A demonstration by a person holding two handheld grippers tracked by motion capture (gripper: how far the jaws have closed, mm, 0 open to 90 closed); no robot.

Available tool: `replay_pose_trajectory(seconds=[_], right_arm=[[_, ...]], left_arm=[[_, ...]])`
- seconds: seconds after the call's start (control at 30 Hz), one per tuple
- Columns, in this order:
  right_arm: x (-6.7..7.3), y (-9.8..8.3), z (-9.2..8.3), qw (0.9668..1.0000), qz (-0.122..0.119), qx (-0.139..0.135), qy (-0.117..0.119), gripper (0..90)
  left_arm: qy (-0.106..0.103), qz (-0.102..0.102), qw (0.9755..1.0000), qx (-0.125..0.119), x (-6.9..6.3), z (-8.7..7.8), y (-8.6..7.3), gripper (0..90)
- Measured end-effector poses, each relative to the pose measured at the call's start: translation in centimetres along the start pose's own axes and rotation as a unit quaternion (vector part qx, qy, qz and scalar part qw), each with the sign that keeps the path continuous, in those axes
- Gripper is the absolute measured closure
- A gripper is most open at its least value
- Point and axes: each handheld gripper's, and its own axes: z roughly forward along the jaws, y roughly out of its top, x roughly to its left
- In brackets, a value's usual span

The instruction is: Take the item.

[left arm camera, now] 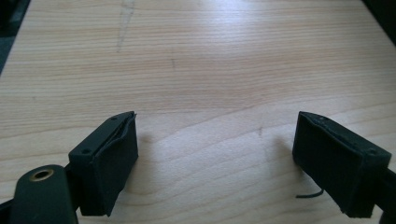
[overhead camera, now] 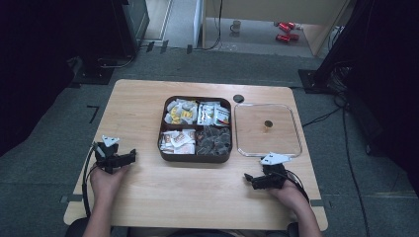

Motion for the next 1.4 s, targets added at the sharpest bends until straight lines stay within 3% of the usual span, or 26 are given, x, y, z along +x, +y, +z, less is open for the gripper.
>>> replay_pose_trajectory(seconds=[0.2,0.33,0.5,0.67,0.73,0.8,1.4], right_arm=[[0.0,0.0,0.0,1.0,0.0,0.0,0.0,7.2],[0.0,0.0,0.0,1.0,0.001,0.001,0.0,7.2],[0.0,0.0,0.0,1.0,-0.001,0.0,0.0,7.2],[0.0,0.0,0.0,1.0,0.0,0.0,0.0,7.2],[0.0,0.0,0.0,1.0,0.0,0.0,0.0,7.2],[0.0,0.0,0.0,1.0,0.0,0.0,0.0,7.2],[0.0,0.0,0.0,1.0,0.0,0.0,0.0,7.2]], left_arm=[[-0.021,0.018,0.9996,0.012,-0.5,-0.3,0.5,21.1],[-0.029,0.022,0.9993,0.0,-0.8,-0.8,1.0,25.0],[-0.057,0.031,0.9978,0.016,-1.2,-1.0,2.0,25.2],[-0.082,0.041,0.9957,0.009,-1.9,-2.0,3.2,26.2],[-0.095,0.036,0.9948,0.01,-2.1,-2.4,3.8,32.1],[-0.101,0.032,0.9943,0.011,-2.2,-2.6,4.1,34.0],[-0.139,0.081,0.987,-0.004,-4.7,-3.9,7.3,37.4]])
